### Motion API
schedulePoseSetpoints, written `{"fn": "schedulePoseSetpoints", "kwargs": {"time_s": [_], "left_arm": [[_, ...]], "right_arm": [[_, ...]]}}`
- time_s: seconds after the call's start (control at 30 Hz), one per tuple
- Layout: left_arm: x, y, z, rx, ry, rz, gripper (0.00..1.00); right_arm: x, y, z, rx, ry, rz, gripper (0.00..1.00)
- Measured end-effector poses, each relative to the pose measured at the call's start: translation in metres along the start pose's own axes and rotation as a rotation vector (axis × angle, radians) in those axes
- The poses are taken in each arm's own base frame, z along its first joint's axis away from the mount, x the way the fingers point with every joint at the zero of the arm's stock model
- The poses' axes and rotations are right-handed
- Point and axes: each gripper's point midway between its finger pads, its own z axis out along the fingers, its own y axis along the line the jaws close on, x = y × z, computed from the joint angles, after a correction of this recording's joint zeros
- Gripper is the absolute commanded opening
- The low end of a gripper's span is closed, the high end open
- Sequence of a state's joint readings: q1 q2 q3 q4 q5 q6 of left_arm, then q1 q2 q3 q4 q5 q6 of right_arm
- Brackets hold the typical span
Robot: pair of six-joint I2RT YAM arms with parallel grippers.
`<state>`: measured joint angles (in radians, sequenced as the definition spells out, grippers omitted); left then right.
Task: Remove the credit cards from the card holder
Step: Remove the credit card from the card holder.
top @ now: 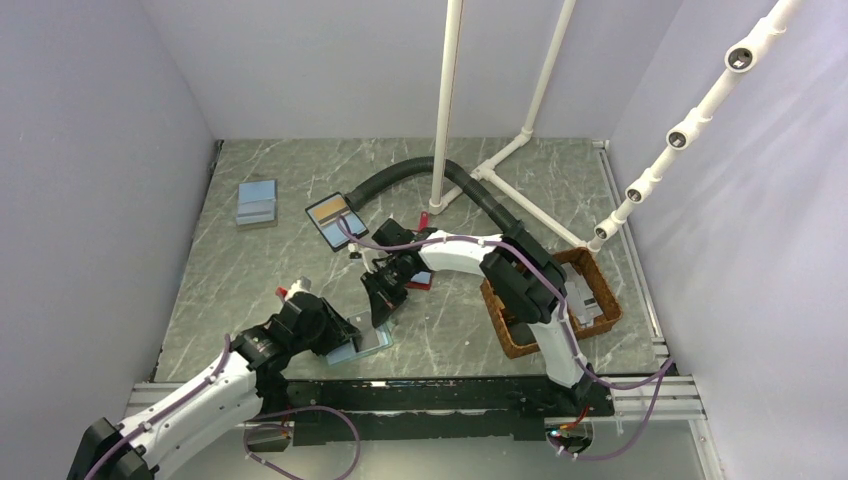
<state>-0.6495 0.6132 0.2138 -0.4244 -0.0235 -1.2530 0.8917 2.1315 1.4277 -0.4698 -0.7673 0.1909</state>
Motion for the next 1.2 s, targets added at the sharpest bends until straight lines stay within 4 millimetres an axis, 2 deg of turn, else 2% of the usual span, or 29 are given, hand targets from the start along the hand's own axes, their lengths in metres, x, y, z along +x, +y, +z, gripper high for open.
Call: {"fn": "schedulePoseSetpoints", "kwargs": {"time_s": [0.23, 0.33, 0.43, 0.5, 0.53, 0.77, 1.0, 1.2], "left_arm": [[0.001, 0.003, 0.003, -0.008, 0.003, -0.009, 0.4], [0.001, 0.003, 0.004, -0.008, 0.003, -0.016, 0.34], [0.002, 0.005, 0.006, -0.01, 0.004, -0.021, 0.19], [0.003, 0.008, 0.006, -0.018, 0.004, -0.021, 0.01], [0.003, 0.008, 0.006, -0.019, 0.006, -0.023, 0.0], [0.001, 0.005, -0.001, 0.014, -0.007, -0.027, 0.0], [-0.004, -0.009, -0.016, 0.123, -0.045, -0.028, 0.0], [-0.007, -0.012, -0.026, 0.177, -0.074, -0.031, 0.0]], "right_arm": [[-0.002, 0.0, 0.003, -0.01, 0.013, 0.013, 0.03], [-0.003, 0.002, 0.004, -0.025, 0.019, 0.019, 0.01], [-0.003, 0.003, 0.005, -0.042, 0.025, 0.03, 0.0], [-0.003, 0.003, 0.006, -0.049, 0.028, 0.038, 0.0], [-0.002, 0.003, 0.006, -0.05, 0.029, 0.042, 0.0], [-0.002, 0.0, 0.005, -0.032, 0.033, 0.054, 0.0], [-0.002, -0.002, 0.002, -0.026, 0.034, 0.064, 0.0], [-0.002, -0.01, 0.001, -0.005, 0.028, 0.064, 0.0]]}}
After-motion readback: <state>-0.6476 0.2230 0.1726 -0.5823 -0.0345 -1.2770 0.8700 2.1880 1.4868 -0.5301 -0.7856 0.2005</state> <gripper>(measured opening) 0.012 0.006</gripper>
